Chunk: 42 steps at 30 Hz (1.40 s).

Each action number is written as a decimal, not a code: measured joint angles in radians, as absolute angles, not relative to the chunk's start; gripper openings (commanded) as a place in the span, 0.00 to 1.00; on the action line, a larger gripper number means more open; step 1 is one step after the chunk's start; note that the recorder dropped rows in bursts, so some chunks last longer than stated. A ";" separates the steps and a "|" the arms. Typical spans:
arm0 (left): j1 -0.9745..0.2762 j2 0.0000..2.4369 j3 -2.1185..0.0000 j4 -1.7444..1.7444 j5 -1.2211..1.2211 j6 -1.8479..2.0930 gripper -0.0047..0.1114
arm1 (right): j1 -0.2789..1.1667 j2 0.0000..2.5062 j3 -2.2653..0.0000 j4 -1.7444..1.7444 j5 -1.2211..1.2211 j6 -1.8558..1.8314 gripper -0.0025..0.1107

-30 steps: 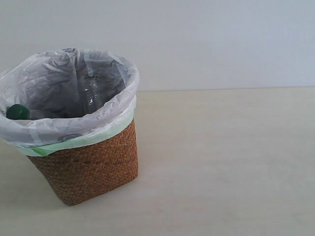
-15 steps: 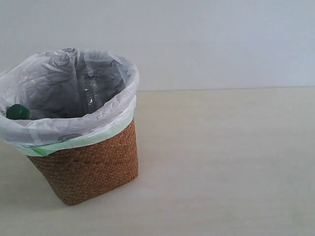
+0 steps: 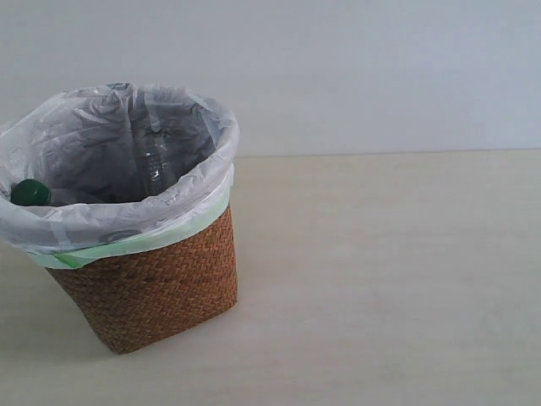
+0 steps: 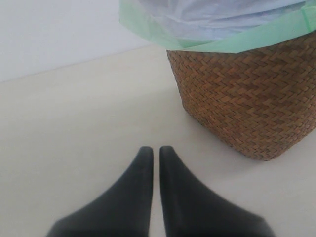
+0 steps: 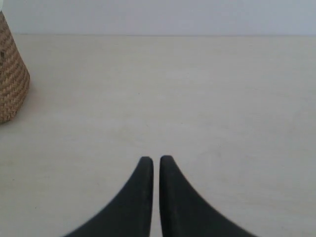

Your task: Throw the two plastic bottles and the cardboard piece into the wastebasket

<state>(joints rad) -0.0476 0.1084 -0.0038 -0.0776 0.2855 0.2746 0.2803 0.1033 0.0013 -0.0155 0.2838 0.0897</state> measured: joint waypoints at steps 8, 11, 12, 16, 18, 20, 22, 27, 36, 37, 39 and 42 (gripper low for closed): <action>-0.048 0.108 -0.004 -0.078 0.286 0.275 0.07 | 0.280 0.103 0.001 -0.013 0.297 0.091 0.03; -0.048 0.108 -0.004 -0.078 0.286 0.275 0.07 | 0.280 0.092 0.001 -0.013 0.300 0.093 0.03; -0.048 0.108 -0.004 -0.078 0.286 0.275 0.07 | 0.282 0.082 0.001 -0.012 0.302 0.093 0.03; -0.048 0.108 -0.004 -0.078 0.286 0.275 0.07 | 0.288 0.051 0.001 -0.012 0.302 0.095 0.03; -0.048 0.108 -0.004 -0.078 0.286 0.275 0.07 | 0.288 0.029 0.001 -0.012 0.302 0.095 0.03; -0.048 0.108 -0.004 -0.078 0.286 0.275 0.07 | 0.290 0.011 0.001 -0.011 0.302 0.097 0.03; -0.048 0.108 -0.004 -0.078 0.286 0.275 0.07 | 0.290 0.008 0.001 -0.011 0.302 0.097 0.03; -0.048 0.108 -0.004 -0.078 0.286 0.275 0.07 | 0.290 0.006 0.001 -0.011 0.302 0.097 0.03; -0.048 0.108 -0.004 -0.078 0.286 0.275 0.07 | 0.290 0.006 0.001 -0.011 0.302 0.097 0.03; -0.048 0.108 -0.004 -0.078 0.286 0.275 0.07 | 0.290 0.006 0.001 -0.011 0.302 0.097 0.03; -0.048 0.108 -0.004 -0.078 0.286 0.275 0.07 | 0.290 0.006 0.001 -0.011 0.302 0.097 0.03; -0.048 0.108 -0.004 -0.078 0.286 0.275 0.07 | 0.290 0.006 0.001 -0.011 0.302 0.097 0.03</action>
<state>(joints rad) -0.0476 0.1084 -0.0038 -0.0776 0.2855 0.2746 0.2898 0.0065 0.0013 -0.0106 0.3016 0.0969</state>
